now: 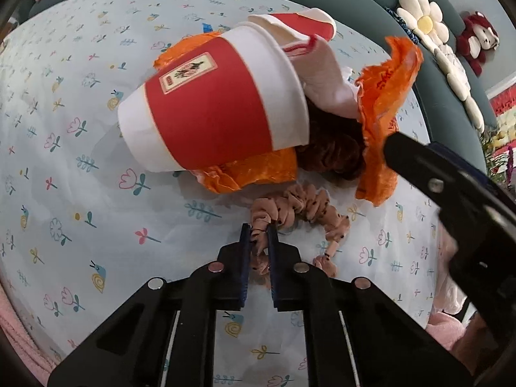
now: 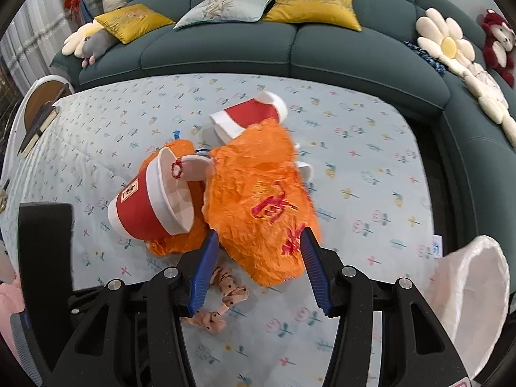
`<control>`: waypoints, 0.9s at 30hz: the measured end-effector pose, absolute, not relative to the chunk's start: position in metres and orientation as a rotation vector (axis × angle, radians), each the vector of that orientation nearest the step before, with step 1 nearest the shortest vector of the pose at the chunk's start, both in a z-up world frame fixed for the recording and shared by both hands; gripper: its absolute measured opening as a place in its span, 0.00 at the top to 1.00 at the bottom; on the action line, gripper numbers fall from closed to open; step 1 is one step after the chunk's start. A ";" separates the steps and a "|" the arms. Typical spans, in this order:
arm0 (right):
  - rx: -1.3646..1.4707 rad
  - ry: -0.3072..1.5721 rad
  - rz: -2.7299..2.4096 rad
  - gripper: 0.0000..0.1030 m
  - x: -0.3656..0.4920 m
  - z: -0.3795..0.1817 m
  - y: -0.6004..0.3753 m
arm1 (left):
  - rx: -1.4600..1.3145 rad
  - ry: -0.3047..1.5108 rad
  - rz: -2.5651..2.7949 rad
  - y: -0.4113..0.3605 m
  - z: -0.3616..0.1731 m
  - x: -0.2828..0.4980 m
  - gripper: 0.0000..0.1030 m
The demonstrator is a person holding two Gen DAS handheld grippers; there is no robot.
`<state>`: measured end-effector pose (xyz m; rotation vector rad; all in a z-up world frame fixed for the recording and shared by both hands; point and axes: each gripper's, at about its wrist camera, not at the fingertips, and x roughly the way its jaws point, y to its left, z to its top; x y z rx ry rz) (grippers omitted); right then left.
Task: Collect trash
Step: 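Grasp the pink scrunchie with the left gripper while the right gripper grasps the orange bag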
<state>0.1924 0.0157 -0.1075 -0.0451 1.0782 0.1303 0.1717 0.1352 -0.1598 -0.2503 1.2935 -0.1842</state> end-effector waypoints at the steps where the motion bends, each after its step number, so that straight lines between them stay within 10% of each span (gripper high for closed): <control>1: -0.044 1.083 0.134 0.50 0.194 -0.109 0.018 | -0.251 1.290 -0.181 0.138 -0.160 0.171 0.92; 13: -0.030 1.103 0.158 0.50 0.209 -0.117 0.039 | -0.265 1.283 -0.148 0.160 -0.155 0.158 0.92; 17: -0.044 1.134 0.136 0.93 0.212 -0.122 0.038 | -0.273 1.272 -0.144 0.167 -0.148 0.152 0.93; 27: 0.005 1.059 0.064 0.98 0.179 -0.089 -0.007 | -0.239 1.206 -0.196 0.151 -0.115 0.142 0.93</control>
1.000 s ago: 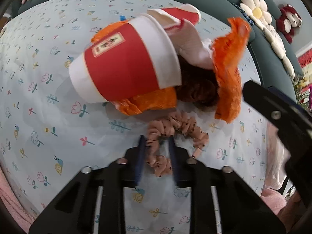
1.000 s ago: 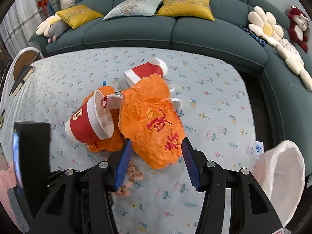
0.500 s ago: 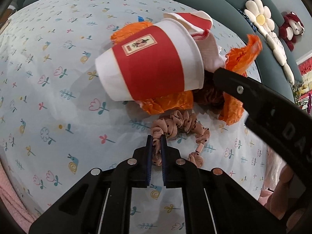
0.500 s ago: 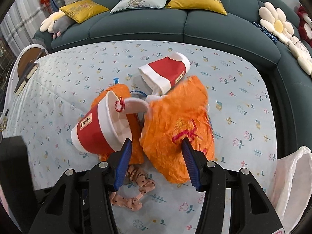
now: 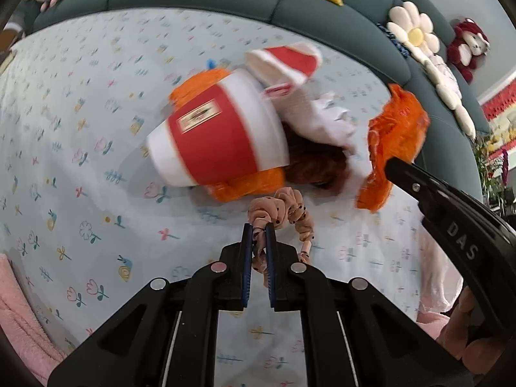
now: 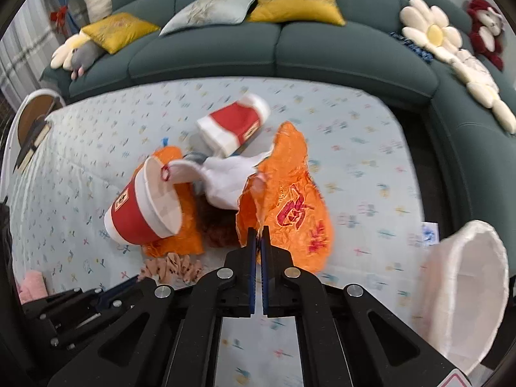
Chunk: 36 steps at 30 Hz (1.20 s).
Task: Collect trash
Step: 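Grasp the pink scrunchie with the left gripper while the right gripper grasps the orange bag, then carry scrunchie and orange bag over the bin and open both grippers to drop them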
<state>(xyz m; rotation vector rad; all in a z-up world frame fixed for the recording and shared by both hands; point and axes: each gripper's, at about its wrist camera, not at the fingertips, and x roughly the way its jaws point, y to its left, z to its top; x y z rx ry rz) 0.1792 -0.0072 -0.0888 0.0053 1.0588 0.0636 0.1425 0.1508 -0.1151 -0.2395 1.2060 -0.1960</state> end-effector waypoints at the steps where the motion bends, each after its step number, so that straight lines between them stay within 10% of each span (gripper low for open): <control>1: 0.006 1.048 0.058 0.98 0.176 -0.084 -0.012 | -0.237 1.198 -0.204 0.148 -0.111 0.141 0.93; 36: 0.206 0.861 -0.308 0.98 0.037 -0.017 -0.249 | 0.002 1.050 -0.616 -0.110 -0.015 0.092 0.92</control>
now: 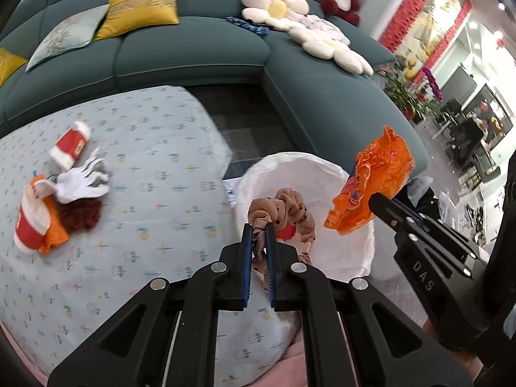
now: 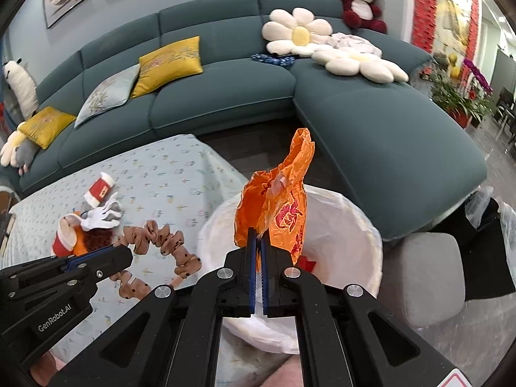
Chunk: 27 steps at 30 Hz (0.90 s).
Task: Collect trash
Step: 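Carry scrunchie and orange bag over the bin and open both grippers to drop them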
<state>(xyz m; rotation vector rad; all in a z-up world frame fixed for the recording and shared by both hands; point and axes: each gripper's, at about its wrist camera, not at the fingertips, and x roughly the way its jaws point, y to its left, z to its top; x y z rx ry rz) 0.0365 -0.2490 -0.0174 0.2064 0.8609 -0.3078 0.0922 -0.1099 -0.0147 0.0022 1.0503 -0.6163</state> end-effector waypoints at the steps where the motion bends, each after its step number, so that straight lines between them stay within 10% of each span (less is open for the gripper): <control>1: 0.210 0.860 -0.315 0.98 0.034 -0.018 -0.254 | 0.011 1.049 -0.626 -0.117 -0.014 0.091 0.92; 27: 0.289 0.871 -0.375 0.98 0.009 -0.038 -0.305 | 0.098 1.073 -0.681 -0.189 -0.024 0.083 0.92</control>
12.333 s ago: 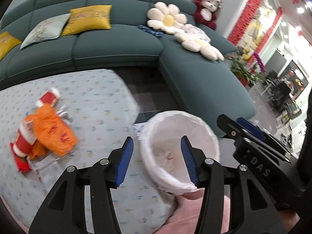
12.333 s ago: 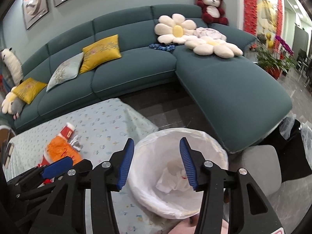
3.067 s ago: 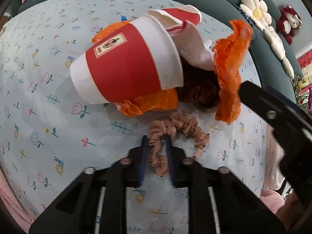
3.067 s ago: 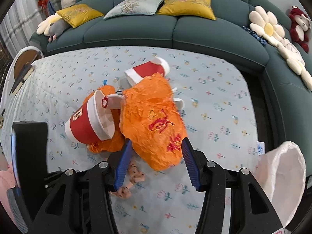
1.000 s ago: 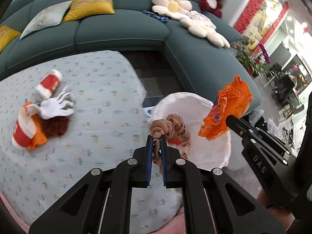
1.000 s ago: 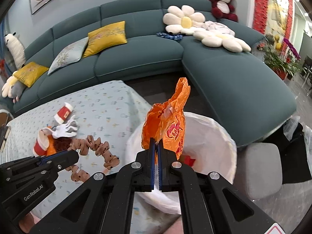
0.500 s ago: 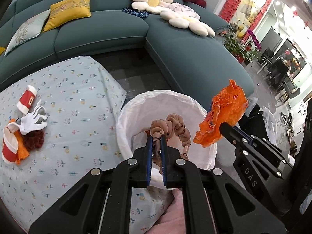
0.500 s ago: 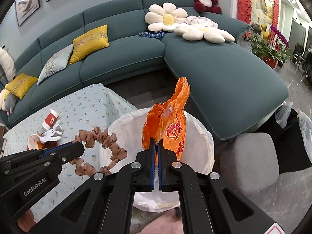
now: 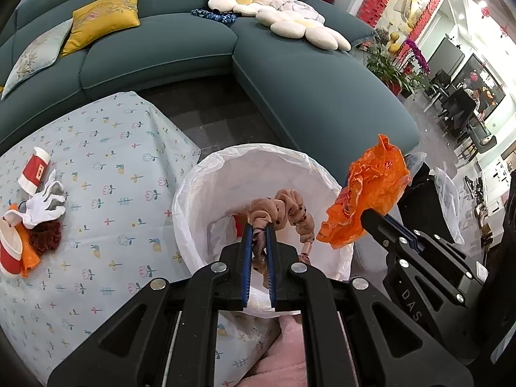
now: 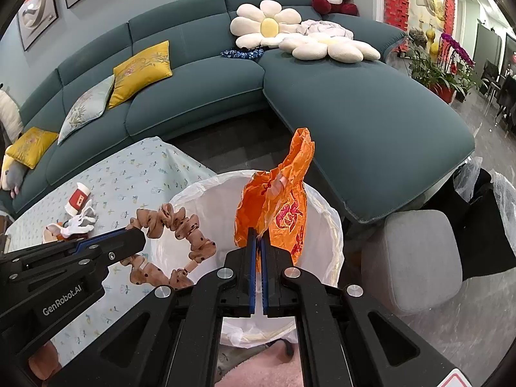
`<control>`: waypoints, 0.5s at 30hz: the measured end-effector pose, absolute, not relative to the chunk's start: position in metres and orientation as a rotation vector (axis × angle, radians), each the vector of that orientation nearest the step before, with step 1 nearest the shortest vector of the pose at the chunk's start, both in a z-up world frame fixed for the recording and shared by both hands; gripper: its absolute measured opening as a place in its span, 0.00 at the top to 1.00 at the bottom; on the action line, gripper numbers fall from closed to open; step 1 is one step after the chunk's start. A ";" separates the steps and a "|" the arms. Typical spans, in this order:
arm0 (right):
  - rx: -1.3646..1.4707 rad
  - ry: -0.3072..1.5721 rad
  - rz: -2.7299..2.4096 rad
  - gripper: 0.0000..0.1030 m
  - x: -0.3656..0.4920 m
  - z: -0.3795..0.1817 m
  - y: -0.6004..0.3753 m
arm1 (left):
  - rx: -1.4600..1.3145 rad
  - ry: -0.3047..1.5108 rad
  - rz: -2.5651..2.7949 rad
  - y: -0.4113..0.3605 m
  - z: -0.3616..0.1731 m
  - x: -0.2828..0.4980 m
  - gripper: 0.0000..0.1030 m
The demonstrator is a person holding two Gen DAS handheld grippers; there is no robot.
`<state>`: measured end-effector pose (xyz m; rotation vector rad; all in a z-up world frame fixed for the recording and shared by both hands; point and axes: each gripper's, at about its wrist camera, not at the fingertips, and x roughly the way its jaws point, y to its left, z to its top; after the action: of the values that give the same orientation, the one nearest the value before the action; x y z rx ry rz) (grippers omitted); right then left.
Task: Collect trash
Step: 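Carry scrunchie and orange bag over the bin and open both grippers to drop them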
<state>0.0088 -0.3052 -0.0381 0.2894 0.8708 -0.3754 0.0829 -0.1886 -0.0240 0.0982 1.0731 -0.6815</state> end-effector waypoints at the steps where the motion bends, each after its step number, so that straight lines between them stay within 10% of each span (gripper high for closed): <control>1: 0.290 0.872 -0.376 0.98 0.009 -0.038 -0.305 | 0.097 1.075 -0.681 -0.190 -0.024 0.083 0.92; 15: 0.252 0.874 -0.365 0.81 0.013 -0.038 -0.296 | 0.051 1.087 -0.627 -0.176 -0.027 0.088 0.70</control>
<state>0.0130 -0.2960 -0.0377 0.2518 0.8735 -0.3650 0.0885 -0.1762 -0.0265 0.0506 1.0874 -0.6269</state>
